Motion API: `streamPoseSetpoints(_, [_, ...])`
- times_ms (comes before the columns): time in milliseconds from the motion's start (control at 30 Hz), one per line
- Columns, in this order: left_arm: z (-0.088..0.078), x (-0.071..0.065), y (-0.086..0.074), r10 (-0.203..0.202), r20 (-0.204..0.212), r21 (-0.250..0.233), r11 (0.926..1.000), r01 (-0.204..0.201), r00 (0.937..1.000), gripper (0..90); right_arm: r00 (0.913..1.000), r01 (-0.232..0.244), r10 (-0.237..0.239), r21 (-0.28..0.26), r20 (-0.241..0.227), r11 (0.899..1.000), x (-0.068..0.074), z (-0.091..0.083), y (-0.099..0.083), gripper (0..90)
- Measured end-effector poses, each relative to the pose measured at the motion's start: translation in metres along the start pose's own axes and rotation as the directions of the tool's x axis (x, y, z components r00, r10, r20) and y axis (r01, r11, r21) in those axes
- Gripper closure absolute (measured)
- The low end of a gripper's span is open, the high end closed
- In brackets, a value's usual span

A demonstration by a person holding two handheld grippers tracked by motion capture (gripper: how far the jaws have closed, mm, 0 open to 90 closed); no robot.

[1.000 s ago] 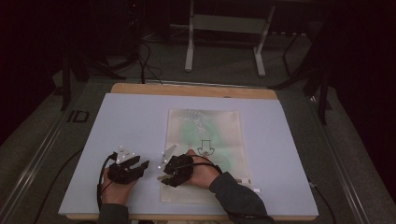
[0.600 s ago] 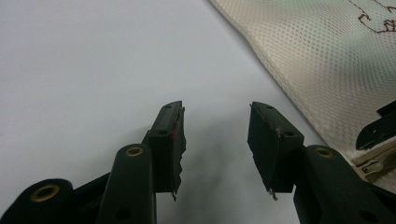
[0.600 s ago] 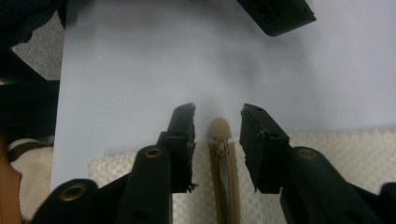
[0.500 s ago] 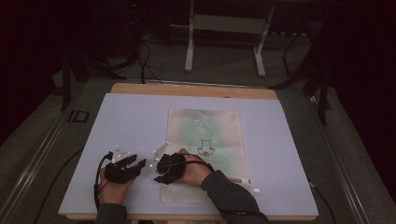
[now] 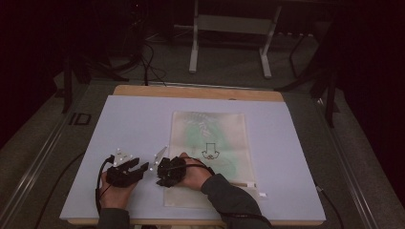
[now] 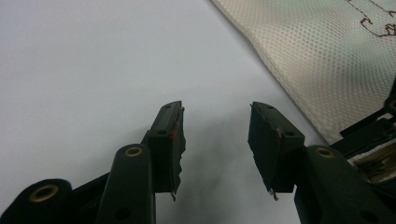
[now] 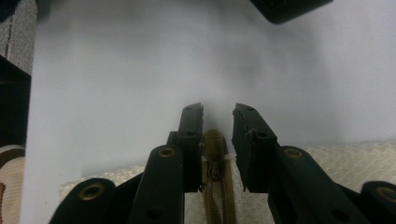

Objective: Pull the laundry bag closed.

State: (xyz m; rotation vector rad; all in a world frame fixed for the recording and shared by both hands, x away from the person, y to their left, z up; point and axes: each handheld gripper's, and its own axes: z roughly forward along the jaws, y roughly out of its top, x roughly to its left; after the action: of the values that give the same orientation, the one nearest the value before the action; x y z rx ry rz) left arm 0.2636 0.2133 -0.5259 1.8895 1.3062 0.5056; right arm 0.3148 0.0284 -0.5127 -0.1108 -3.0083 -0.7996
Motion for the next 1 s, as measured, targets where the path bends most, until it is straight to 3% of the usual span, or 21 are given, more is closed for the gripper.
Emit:
streamPoseSetpoints(233, [0.000,0.000,0.000,-0.003,0.000,0.000,1.0000,0.003,1.0000,54.4,0.9998,0.009,-0.009,0.017,0.015,1.000,0.001,0.001,0.001,77.7])
streamPoseSetpoints(367, [0.000,0.001,0.000,-0.004,0.001,-0.002,1.0000,0.004,1.0000,54.3,0.9999,0.006,-0.006,0.028,0.016,1.000,0.002,0.001,0.002,75.3])
streamPoseSetpoints(600, [0.000,0.000,0.000,-0.001,0.000,0.003,1.0000,0.001,1.0000,54.3,0.9991,0.022,-0.024,0.055,0.033,0.998,0.005,0.000,0.004,81.0])
streamPoseSetpoints(1000, [0.000,0.000,0.000,-0.002,0.000,0.001,1.0000,0.002,1.0000,54.3,0.9986,0.034,-0.034,0.003,0.041,0.999,0.009,-0.013,0.006,81.0])
